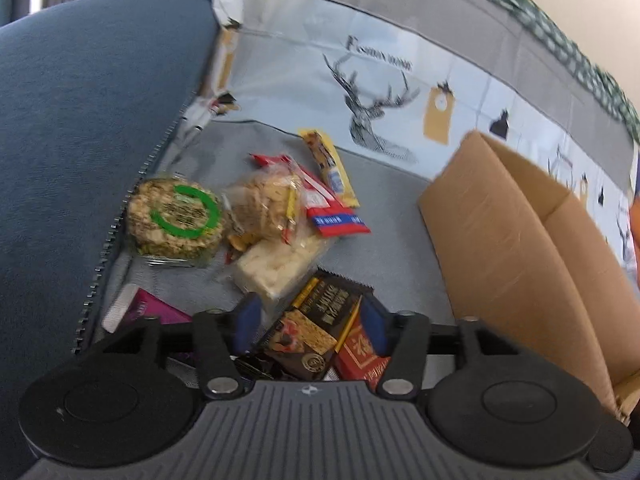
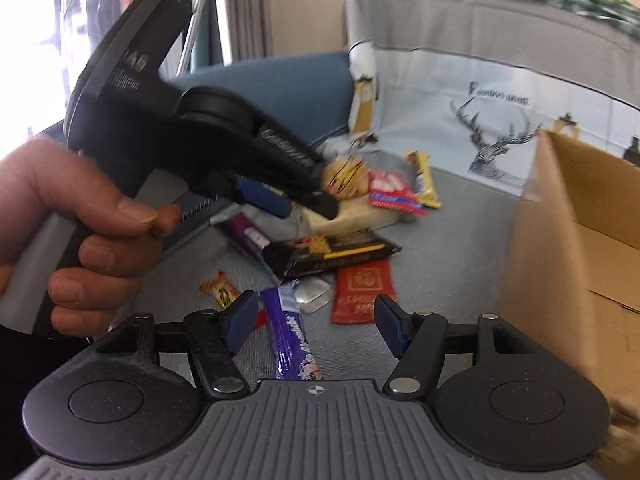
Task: Organize snacks
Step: 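Grasp the purple chocolate bar with the right tool while the left tool grasps the dark biscuit bar, then carry the purple bar with the right tool while the left tool carries the biscuit bar over the box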
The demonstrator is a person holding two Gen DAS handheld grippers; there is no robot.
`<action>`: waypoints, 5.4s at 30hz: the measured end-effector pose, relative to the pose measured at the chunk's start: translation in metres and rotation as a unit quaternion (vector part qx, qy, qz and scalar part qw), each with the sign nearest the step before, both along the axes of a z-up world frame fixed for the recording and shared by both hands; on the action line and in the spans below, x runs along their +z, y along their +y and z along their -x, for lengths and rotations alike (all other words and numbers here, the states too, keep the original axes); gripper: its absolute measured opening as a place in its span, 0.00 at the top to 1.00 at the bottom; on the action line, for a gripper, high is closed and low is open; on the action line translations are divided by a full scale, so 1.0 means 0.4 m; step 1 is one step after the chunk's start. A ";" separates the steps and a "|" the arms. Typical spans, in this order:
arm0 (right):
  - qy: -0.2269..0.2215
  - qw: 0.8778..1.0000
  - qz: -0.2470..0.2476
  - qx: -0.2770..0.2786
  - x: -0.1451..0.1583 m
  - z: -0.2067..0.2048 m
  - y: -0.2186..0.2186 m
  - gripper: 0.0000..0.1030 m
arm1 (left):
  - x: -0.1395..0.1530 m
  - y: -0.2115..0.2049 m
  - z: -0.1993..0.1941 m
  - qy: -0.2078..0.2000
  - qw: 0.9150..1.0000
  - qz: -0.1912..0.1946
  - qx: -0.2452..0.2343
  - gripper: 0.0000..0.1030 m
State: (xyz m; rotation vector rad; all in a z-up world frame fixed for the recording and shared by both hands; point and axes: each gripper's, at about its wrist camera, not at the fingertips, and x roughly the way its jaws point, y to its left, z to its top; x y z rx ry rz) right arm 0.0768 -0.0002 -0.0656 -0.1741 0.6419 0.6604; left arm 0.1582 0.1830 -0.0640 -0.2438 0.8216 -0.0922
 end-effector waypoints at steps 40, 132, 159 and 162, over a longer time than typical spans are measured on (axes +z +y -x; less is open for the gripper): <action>0.079 0.995 0.060 -0.029 -0.088 -0.030 0.006 0.72 | -0.035 -0.059 -0.004 0.050 0.998 -0.023 -0.017 0.41; -0.133 0.955 -0.027 -0.264 0.263 -0.118 -0.594 0.83 | 0.229 -0.510 0.019 -0.180 0.979 0.022 -0.091 0.59; -0.135 0.951 -0.002 -0.278 0.246 -0.130 -0.596 0.83 | 0.199 -0.589 0.013 -0.182 0.974 0.011 -0.135 0.59; -0.134 0.951 -0.003 -0.278 0.246 -0.130 -0.597 0.83 | 0.197 -0.592 0.015 -0.183 0.973 0.009 -0.138 0.59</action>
